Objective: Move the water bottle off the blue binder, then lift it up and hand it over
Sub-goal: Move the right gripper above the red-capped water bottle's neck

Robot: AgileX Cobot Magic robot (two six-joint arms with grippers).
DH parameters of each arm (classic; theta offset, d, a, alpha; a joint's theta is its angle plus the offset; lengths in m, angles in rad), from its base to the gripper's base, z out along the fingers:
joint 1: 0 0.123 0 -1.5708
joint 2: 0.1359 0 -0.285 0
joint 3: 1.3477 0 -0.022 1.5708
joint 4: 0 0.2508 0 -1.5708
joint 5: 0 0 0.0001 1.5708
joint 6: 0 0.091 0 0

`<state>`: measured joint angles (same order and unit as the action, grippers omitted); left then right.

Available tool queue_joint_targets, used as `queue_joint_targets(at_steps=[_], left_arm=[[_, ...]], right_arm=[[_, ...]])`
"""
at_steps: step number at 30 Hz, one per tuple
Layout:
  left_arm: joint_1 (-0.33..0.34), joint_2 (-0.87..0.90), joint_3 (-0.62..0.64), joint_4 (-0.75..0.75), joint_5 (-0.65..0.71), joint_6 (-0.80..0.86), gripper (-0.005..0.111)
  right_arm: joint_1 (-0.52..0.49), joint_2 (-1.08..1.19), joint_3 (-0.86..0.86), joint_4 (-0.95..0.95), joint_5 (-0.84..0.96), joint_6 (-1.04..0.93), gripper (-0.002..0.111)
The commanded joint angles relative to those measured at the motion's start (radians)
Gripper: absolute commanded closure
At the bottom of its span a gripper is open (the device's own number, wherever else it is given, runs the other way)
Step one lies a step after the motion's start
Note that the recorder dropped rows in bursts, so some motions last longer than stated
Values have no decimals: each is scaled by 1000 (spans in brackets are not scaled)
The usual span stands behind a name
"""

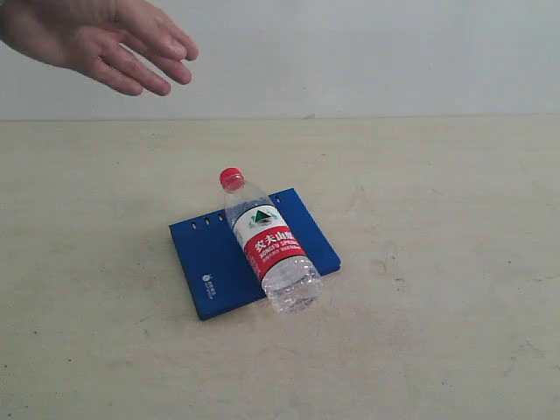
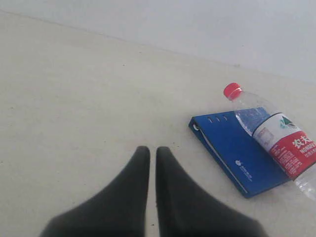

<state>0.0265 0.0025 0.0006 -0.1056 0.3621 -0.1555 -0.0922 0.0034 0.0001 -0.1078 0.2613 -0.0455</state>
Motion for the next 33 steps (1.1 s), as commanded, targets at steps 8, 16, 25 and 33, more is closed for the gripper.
queue_joint_targets(at_steps=[8, 16, 25, 33], left_arm=[[-5, -2, -1, -8, 0, -8, 102], [-5, -2, -1, -8, 0, -8, 102], [-5, -2, -1, -8, 0, -8, 102], [-5, -2, -1, -8, 0, -8, 102]], right_arm=[[13, -3, -93, 324, -339, 293, 109], [471, 484, -303, 301, -206, 101, 109], [937, 1195, -314, 301, -831, -251, 109], [956, 1399, -501, 318, -761, -102, 84]])
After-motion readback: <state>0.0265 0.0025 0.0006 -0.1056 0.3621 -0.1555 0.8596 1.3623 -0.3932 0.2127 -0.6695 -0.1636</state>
